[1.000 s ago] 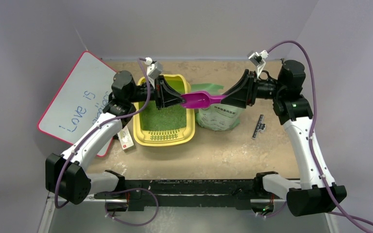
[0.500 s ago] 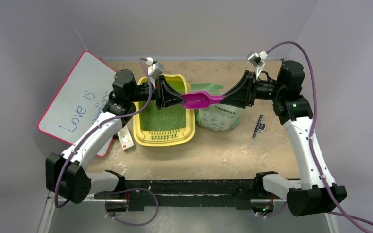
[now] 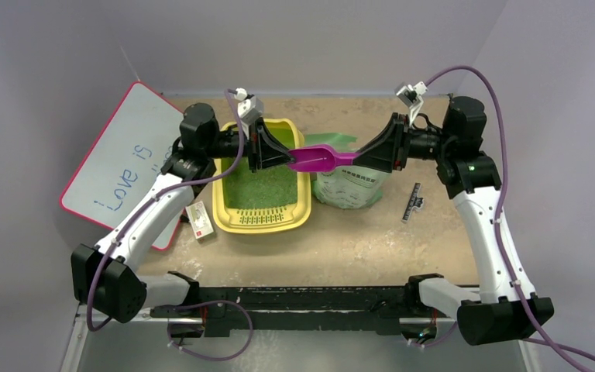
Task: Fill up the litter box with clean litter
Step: Pick up the spatula from the center of the board.
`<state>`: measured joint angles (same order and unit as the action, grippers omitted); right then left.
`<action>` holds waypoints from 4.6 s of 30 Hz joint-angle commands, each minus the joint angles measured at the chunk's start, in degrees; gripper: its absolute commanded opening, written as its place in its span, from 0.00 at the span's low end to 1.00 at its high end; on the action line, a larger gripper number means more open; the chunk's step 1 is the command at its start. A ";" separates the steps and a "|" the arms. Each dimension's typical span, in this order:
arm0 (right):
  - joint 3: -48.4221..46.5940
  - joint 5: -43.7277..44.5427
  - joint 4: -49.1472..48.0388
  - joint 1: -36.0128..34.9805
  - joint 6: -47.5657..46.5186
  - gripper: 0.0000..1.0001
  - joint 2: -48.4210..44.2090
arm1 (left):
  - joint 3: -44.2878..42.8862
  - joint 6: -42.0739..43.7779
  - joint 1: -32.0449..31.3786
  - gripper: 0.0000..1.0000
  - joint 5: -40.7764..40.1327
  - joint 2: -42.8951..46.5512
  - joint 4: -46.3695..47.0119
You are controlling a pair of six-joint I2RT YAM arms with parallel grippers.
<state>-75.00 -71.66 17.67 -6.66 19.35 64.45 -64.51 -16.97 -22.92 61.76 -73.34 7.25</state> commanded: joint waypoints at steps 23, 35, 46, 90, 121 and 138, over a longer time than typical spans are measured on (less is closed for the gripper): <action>-0.93 -2.34 -0.99 -0.94 0.57 0.43 -3.30 | -3.46 4.23 -0.29 0.00 -1.39 -0.61 -2.00; -0.76 -0.09 1.37 -0.90 -1.62 0.49 -3.27 | -2.92 3.17 -0.29 0.00 -0.72 -0.11 -0.49; -0.89 2.17 2.26 -0.82 -2.64 0.58 -3.45 | -2.60 2.91 -0.29 0.00 -0.18 0.62 -0.39; 3.66 0.31 -12.54 0.23 5.26 0.53 -1.66 | -0.97 0.96 0.15 0.00 -0.18 0.81 2.87; 5.47 3.43 -14.39 0.23 5.46 0.69 -1.40 | -1.59 1.65 0.15 0.00 1.61 0.14 1.90; 5.91 8.70 -15.14 0.27 6.96 0.80 -2.45 | -1.76 2.34 0.13 0.00 2.46 0.11 0.82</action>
<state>-68.82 -67.22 3.79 -6.31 26.57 63.26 -65.67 -15.64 -22.31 61.10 -73.93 6.33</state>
